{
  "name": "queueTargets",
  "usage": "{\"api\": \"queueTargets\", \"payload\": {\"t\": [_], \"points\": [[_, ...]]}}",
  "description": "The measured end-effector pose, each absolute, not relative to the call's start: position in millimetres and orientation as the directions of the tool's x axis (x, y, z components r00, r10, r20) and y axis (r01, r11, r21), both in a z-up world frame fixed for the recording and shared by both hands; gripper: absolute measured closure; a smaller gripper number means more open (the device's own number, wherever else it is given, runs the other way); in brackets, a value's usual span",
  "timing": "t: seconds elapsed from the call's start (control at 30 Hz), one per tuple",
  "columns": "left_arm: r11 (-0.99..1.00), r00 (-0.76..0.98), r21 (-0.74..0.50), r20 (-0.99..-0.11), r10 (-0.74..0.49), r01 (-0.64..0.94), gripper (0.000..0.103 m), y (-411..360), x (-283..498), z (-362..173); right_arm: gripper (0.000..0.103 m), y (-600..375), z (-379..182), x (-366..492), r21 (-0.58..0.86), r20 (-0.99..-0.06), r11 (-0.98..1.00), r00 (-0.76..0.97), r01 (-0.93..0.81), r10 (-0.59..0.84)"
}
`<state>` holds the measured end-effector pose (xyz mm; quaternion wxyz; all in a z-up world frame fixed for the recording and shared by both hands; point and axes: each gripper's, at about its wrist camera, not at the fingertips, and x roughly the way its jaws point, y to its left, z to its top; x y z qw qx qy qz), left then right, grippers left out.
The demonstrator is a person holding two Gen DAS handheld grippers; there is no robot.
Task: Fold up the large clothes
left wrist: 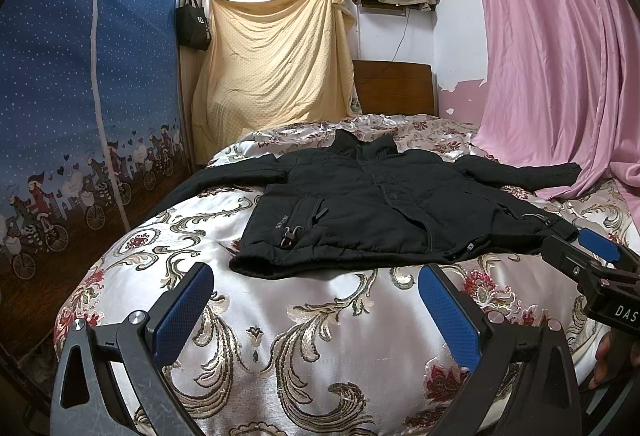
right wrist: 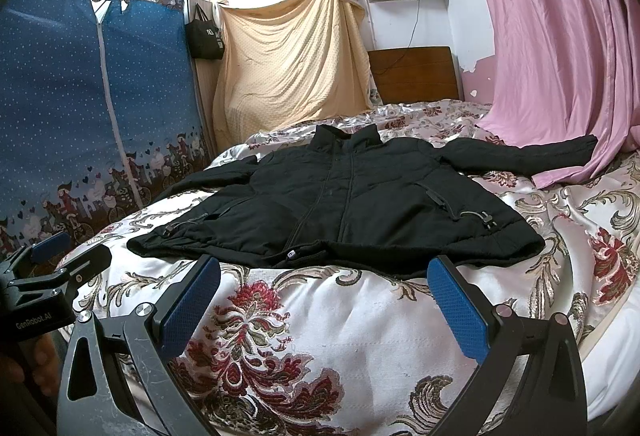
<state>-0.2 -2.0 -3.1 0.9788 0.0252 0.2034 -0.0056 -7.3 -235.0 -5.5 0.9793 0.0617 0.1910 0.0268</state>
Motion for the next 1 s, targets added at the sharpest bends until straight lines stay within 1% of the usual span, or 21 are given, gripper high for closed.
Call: {"api": "queueTargets", "payload": {"t": [0.9,1.0], "points": [[0.999,0.917,0.047,-0.399,0.0,0.02,0.0,-2.0,-0.2,-3.3,0.001,-233.9,-6.3,-8.0,0.131,-0.376,0.991,0.923,-0.028,0.076],[0.998,0.905,0.053,-0.426,0.01,0.014,0.0,-1.9,5.4,-2.1,0.001,-233.5,-7.2,-6.8,0.135,-0.403,0.991,0.913,-0.009,0.063]]}}
